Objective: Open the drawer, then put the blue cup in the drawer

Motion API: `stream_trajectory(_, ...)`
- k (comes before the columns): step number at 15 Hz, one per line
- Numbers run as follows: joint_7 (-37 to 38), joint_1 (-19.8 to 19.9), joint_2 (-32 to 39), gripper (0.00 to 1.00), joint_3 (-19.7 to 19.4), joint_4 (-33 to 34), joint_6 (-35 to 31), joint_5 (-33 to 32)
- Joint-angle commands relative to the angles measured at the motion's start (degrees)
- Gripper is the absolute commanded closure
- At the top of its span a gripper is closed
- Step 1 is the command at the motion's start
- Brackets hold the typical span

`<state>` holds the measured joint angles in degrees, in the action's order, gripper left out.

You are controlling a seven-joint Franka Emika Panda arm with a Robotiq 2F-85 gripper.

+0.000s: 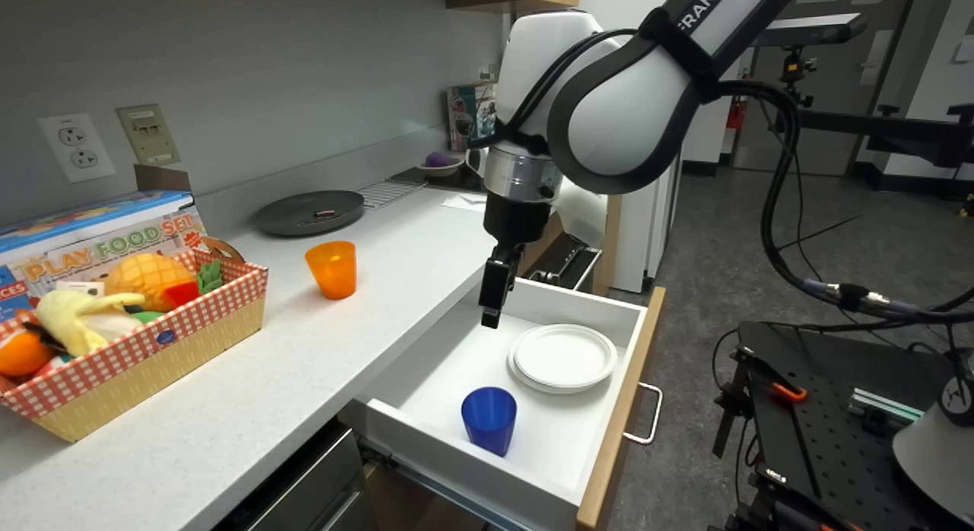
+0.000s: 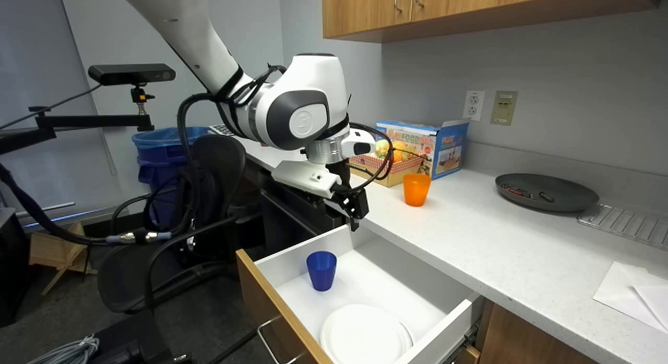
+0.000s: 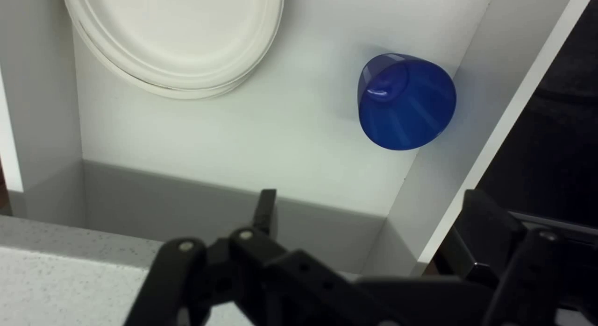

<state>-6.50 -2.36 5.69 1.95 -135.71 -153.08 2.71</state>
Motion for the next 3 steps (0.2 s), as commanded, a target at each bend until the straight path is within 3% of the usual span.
stream_trajectory(1, 0.19, 0.28, -0.05, 0.0, 0.31, 0.08, 0.18, -0.15)
stream_trajectory(3, 0.19, 0.28, -0.05, 0.0, 0.31, 0.08, 0.18, -0.15)
